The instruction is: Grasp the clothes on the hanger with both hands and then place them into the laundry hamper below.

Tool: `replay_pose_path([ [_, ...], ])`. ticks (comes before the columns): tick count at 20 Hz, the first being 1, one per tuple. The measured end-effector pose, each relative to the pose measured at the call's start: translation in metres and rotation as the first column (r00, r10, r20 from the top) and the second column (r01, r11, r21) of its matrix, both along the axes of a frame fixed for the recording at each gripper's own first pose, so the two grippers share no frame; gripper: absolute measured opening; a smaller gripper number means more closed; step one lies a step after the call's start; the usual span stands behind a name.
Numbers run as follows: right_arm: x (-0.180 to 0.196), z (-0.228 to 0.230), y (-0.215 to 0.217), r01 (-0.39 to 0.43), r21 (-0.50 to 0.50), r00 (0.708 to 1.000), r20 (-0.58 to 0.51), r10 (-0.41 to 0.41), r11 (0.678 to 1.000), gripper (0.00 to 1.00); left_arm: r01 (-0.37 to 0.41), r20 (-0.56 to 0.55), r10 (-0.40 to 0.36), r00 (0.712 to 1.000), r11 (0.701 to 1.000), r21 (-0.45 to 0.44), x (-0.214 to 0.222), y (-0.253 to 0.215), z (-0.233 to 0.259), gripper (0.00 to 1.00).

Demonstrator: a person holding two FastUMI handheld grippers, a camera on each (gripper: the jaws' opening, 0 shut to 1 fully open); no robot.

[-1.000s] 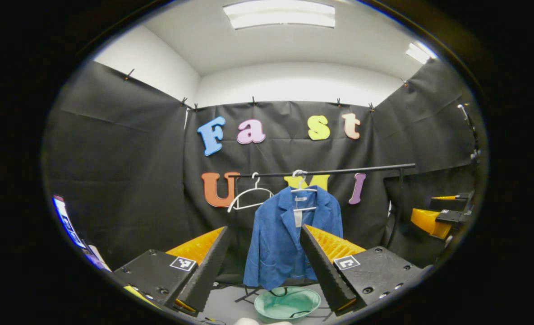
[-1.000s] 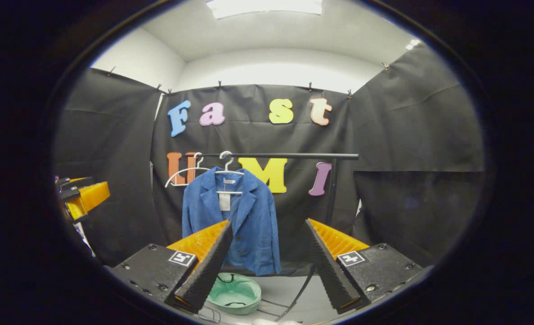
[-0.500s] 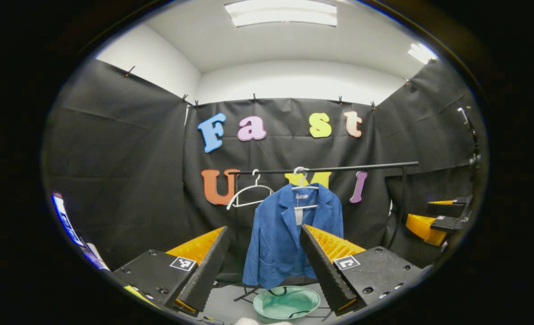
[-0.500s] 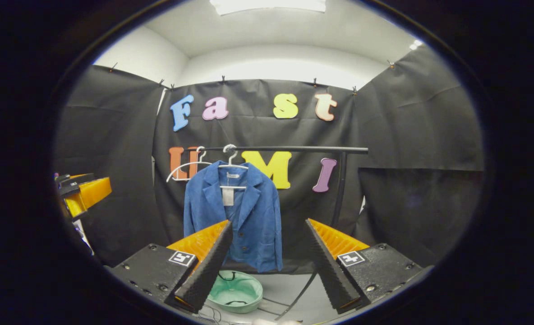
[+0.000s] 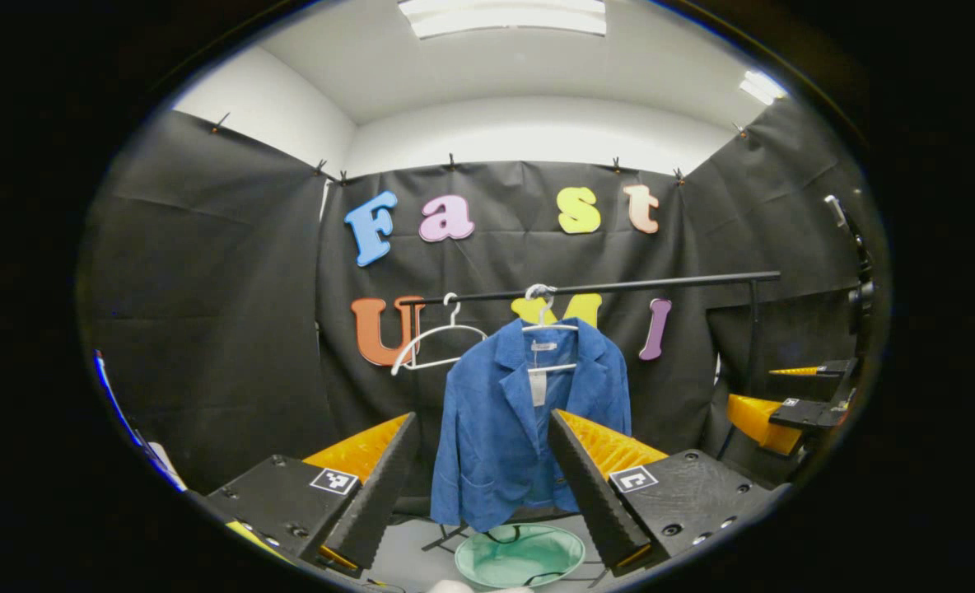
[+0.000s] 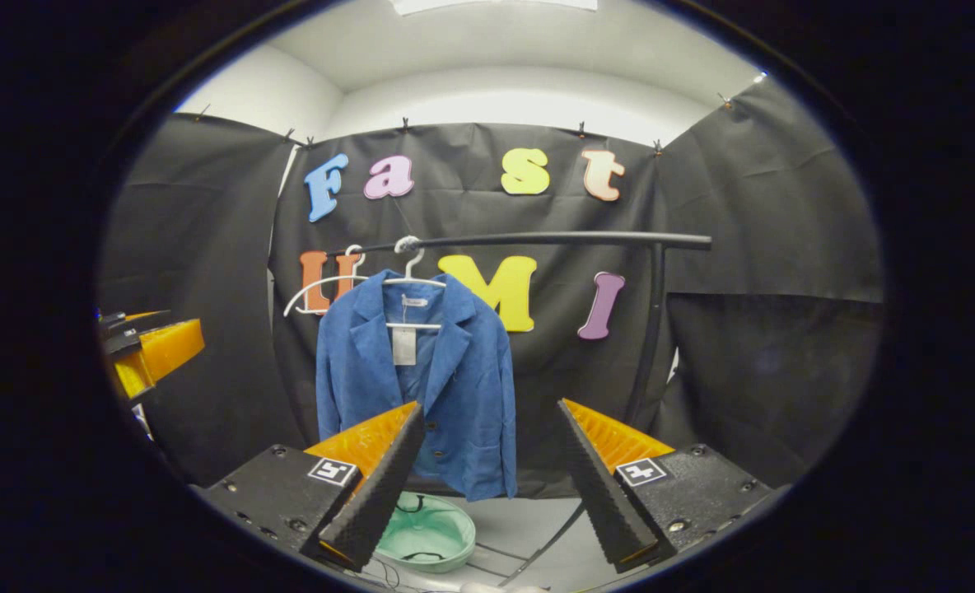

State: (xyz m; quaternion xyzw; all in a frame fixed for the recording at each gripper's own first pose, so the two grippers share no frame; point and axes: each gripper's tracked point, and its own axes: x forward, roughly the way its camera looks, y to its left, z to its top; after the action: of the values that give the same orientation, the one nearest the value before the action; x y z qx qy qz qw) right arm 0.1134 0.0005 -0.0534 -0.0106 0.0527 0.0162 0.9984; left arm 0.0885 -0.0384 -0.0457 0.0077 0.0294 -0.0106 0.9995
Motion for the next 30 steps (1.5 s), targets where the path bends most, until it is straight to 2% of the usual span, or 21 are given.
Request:
replay_pose_path([
  [4, 0.059, -0.020, 0.003, -0.045, 0.019, 0.999, -0.024, 0.045, 0.999, 1.00, -0.010, 0.001, 0.010, 1.000, 1.000, -0.022, 0.048, -0.015, -0.016, 0.99],
  [13, 0.192, -0.046, 0.019, -0.131, 0.007, 0.991, -0.028, 0.131, 0.991, 1.00, -0.101, 0.021, 0.100, 0.995, 0.995, 0.009, 0.151, -0.036, -0.051, 0.99],
  [14, 0.205, -0.047, 0.022, -0.143, 0.011, 0.989, -0.029, 0.143, 0.990, 1.00, -0.117, 0.025, 0.117, 0.993, 0.993, 0.012, 0.163, -0.036, -0.055, 0.92],
  [15, 0.218, -0.050, 0.027, -0.155, 0.017, 0.987, -0.032, 0.155, 0.988, 0.99, -0.129, 0.013, 0.129, 0.992, 0.992, 0.010, 0.173, -0.036, -0.062, 0.99],
  [18, 0.257, -0.057, 0.039, -0.180, 0.025, 0.983, -0.041, 0.181, 0.983, 1.00, -0.148, -0.036, 0.147, 0.988, 0.989, -0.008, 0.204, -0.039, -0.088, 0.99],
  [20, 0.275, -0.060, 0.048, -0.199, 0.037, 0.979, -0.045, 0.201, 0.979, 1.00, -0.163, -0.045, 0.163, 0.986, 0.987, 0.000, 0.224, -0.035, -0.099, 0.95],
  [23, 0.301, -0.059, 0.064, -0.233, 0.059, 0.971, -0.042, 0.236, 0.971, 0.99, -0.141, -0.071, 0.140, 0.988, 0.990, -0.010, 0.247, -0.044, -0.116, 0.95],
  [24, 0.306, -0.057, 0.071, -0.253, 0.068, 0.966, -0.041, 0.256, 0.965, 0.99, -0.132, -0.066, 0.131, 0.989, 0.991, -0.010, 0.255, -0.047, -0.118, 0.99],
  [25, 0.310, -0.055, 0.075, -0.259, 0.070, 0.964, -0.036, 0.262, 0.963, 0.99, -0.134, -0.060, 0.134, 0.989, 0.991, -0.003, 0.261, -0.047, -0.120, 0.95],
  [26, 0.316, -0.053, 0.080, -0.269, 0.065, 0.962, -0.029, 0.271, 0.961, 0.99, -0.142, -0.058, 0.142, 0.988, 0.990, 0.006, 0.266, -0.045, -0.122, 0.99],
  [27, 0.318, -0.055, 0.081, -0.276, 0.058, 0.960, -0.024, 0.278, 0.959, 1.00, -0.144, -0.060, 0.145, 0.988, 0.989, 0.014, 0.273, -0.046, -0.126, 0.95],
  [29, 0.330, -0.055, 0.091, -0.279, 0.045, 0.960, -0.019, 0.280, 0.959, 0.99, -0.151, -0.066, 0.152, 0.986, 0.988, 0.018, 0.283, -0.045, -0.131, 0.95],
  [30, 0.335, -0.057, 0.096, -0.284, 0.047, 0.958, -0.026, 0.285, 0.958, 0.97, -0.156, -0.063, 0.157, 0.986, 0.988, 0.021, 0.287, -0.044, -0.132, 0.99],
])
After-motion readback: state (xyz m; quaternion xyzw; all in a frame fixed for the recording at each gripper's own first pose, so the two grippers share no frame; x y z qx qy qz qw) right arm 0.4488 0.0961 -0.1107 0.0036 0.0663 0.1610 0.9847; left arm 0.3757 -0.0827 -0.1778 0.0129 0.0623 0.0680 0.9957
